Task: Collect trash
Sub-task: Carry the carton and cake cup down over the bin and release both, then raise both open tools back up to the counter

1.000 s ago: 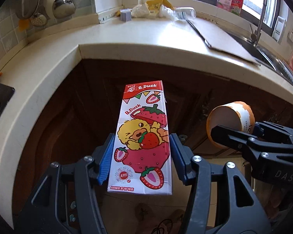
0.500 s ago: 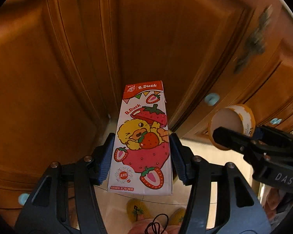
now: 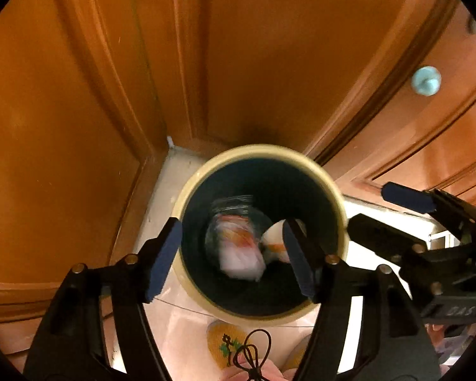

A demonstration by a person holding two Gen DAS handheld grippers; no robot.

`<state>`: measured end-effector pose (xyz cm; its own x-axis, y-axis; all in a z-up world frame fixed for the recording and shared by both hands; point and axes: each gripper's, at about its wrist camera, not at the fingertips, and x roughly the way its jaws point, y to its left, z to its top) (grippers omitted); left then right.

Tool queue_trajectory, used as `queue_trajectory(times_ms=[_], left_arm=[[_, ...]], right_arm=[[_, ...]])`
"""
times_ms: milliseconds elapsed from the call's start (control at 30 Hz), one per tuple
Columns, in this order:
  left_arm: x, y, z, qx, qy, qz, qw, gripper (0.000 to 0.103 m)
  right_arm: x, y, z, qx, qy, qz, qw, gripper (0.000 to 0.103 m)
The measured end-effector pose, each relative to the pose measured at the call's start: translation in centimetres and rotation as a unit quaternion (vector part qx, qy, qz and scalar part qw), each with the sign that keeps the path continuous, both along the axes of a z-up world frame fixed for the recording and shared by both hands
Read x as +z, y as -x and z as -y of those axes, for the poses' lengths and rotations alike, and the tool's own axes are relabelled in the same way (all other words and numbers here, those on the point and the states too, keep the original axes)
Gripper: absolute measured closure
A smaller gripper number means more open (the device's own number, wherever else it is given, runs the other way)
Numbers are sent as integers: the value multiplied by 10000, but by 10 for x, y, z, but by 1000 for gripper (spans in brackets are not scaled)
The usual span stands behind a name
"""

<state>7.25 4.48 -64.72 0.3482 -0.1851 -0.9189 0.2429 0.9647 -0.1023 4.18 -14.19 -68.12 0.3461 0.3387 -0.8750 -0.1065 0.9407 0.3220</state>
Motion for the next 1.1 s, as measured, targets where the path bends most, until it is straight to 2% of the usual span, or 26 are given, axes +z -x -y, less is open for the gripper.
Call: queue_trajectory(times_ms=[100, 233, 267, 367, 433, 567, 733, 1100], left_arm=[[-20, -1, -4, 34, 10, -58, 10000, 32], [-34, -6, -6, 75, 41, -112, 9999, 30], [-26, 2, -17, 70, 53, -100, 9999, 29], [-14, 3, -17, -9, 61, 6, 10000, 21], [-6, 1, -16, -14, 54, -8, 10000, 21], [31, 2, -21, 105, 44, 38, 9999, 19], [94, 6, -19, 149, -2, 204, 9997, 11], [284, 17, -12, 234, 153, 676, 9973, 1]], right_arm=[[-26, -1, 2, -74, -41, -158, 9998, 21], [-43, 3, 2, -72, 11, -126, 9999, 21], [-44, 3, 1, -64, 29, -102, 9999, 21], [-33, 9, -7, -121, 43, 11, 9999, 21], [-22, 13, -9, -200, 42, 96, 9997, 21], [4, 16, -9, -380, 44, 169, 9991, 21], [70, 20, -8, -601, 33, 309, 9977, 21], [261, 26, -2, -968, 74, 864, 9915, 21]])
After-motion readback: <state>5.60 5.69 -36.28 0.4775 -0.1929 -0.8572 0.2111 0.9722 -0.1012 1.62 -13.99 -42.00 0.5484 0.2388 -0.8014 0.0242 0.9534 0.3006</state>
